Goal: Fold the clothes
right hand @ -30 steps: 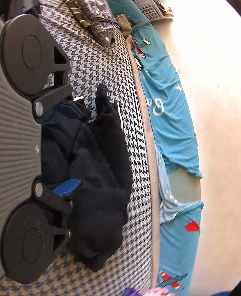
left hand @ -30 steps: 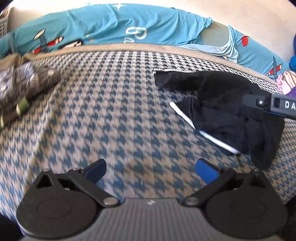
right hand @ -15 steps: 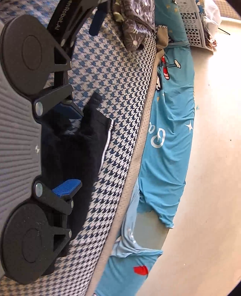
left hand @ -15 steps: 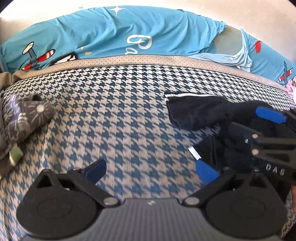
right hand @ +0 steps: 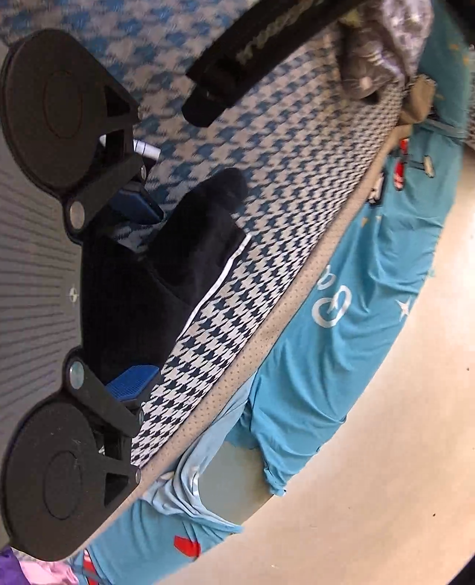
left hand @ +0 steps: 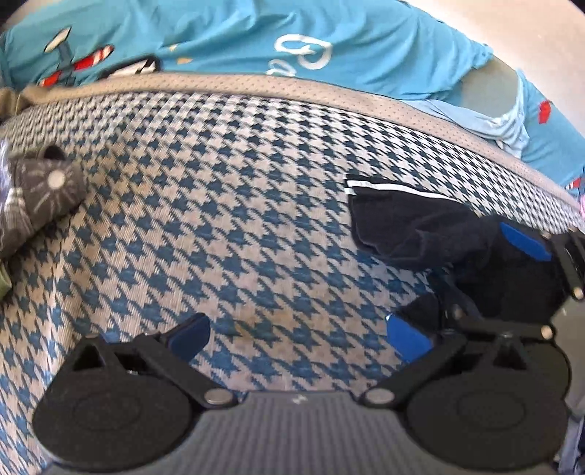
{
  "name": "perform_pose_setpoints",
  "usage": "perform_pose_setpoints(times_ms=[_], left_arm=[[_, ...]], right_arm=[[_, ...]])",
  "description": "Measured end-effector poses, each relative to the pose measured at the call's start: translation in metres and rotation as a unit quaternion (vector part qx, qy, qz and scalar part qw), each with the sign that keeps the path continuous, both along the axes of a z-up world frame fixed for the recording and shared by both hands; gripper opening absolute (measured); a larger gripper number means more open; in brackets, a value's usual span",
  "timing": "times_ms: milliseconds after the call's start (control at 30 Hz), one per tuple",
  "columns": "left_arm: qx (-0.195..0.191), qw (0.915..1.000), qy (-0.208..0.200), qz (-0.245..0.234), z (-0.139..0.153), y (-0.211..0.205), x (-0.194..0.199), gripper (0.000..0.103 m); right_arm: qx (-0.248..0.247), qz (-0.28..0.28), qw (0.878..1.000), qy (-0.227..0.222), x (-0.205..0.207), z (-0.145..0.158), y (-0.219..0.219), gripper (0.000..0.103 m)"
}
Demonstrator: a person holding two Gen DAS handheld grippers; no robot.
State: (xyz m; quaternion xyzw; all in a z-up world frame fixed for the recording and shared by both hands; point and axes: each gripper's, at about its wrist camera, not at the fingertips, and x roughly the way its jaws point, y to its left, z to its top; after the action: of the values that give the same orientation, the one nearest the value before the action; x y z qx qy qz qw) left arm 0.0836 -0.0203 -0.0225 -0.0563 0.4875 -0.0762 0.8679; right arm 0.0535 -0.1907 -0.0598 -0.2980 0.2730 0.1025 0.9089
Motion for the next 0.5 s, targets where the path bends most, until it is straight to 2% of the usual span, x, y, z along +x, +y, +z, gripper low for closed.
perform_pose_setpoints(times_ms=[67,100,167,200,333,500], left_arm=[[0.012,0.9998,-0.009,-0.012,0.001,-0.006,-0.002,0.103],[0.015,0.9997,-0.011,-0.015,0.001,-0.008,-0.002,0.103],[0.018,0.9996,-0.011,-0.017,0.000,-0.009,-0.002,0.103],[0.018,0.9997,-0.011,-0.016,-0.001,-0.009,-0.002,0.103],[0.019,0.9997,-0.007,-0.011,-0.003,-0.010,-0.001,0.103],[0.029,0.9992,-0.012,-0.025,-0.005,-0.019,-0.004,0.103]], right_arm=[[0.004,-0.006,1.000,0.001,0.003,-0.001,-0.001,0.056],[0.010,-0.012,1.000,0.002,0.005,0.000,-0.003,0.050],[0.031,-0.027,0.999,0.005,0.008,0.004,-0.009,0.025],[0.047,-0.033,0.998,0.009,0.009,0.007,-0.013,0.018],[0.118,-0.065,0.991,-0.005,0.007,0.028,-0.036,0.011],[0.186,-0.114,0.974,-0.053,-0.003,0.062,-0.075,0.010]])
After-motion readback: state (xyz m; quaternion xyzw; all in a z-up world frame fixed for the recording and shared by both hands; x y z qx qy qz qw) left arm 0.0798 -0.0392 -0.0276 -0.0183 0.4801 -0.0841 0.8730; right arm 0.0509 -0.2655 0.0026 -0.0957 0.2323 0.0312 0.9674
